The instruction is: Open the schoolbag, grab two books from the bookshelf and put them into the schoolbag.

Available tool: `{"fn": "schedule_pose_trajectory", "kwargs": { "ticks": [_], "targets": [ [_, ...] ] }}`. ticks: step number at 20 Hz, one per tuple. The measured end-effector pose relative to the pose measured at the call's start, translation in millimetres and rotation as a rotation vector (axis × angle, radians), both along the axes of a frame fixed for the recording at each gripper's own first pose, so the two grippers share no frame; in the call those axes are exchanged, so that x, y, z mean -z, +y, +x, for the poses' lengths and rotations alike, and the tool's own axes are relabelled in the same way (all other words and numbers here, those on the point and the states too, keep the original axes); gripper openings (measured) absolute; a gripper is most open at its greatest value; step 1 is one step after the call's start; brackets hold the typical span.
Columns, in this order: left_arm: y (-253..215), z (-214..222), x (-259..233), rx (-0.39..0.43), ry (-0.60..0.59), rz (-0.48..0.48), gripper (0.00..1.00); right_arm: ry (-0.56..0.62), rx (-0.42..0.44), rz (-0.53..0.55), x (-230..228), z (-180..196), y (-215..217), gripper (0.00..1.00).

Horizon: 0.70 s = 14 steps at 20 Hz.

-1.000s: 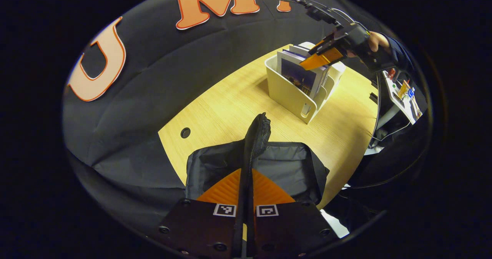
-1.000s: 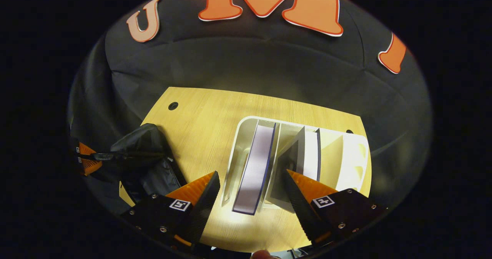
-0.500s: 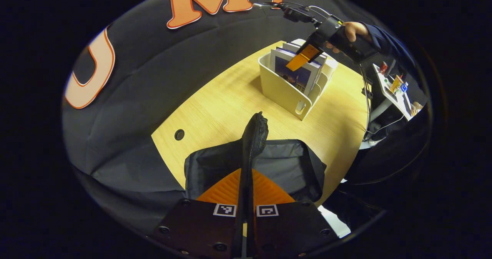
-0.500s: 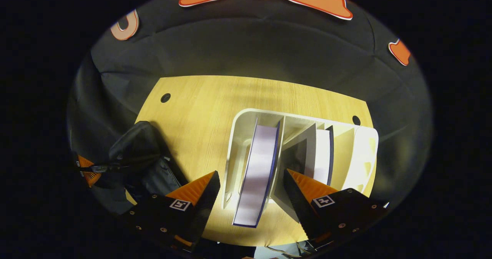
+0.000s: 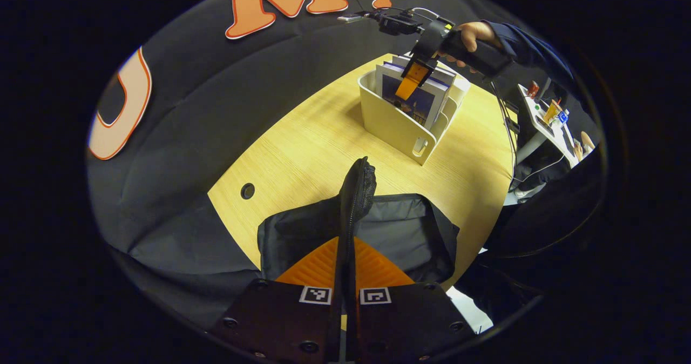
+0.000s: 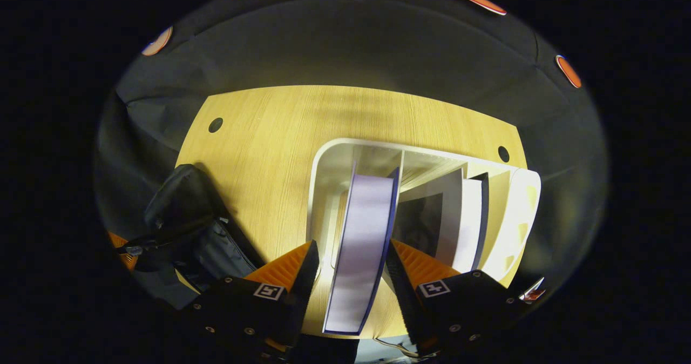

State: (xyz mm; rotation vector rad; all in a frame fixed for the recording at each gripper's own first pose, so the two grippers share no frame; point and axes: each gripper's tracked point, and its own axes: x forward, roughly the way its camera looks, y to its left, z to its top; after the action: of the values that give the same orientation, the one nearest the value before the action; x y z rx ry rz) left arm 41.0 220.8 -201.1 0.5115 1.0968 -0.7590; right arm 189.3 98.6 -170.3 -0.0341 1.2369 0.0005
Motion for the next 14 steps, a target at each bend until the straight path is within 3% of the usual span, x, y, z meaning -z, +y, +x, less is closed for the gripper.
{"fn": "schedule_pose_trajectory", "kwargs": {
  "ticks": [5,14],
  "targets": [
    [-2,1,5,0.001,0.016,-0.011,0.05,0.046,0.052,-0.023,8,-3,-2,0.43],
    [-9,2,9,0.031,0.021,-0.029,0.05,0.068,0.113,-0.041,-7,-28,1,0.37]
  ]
}}
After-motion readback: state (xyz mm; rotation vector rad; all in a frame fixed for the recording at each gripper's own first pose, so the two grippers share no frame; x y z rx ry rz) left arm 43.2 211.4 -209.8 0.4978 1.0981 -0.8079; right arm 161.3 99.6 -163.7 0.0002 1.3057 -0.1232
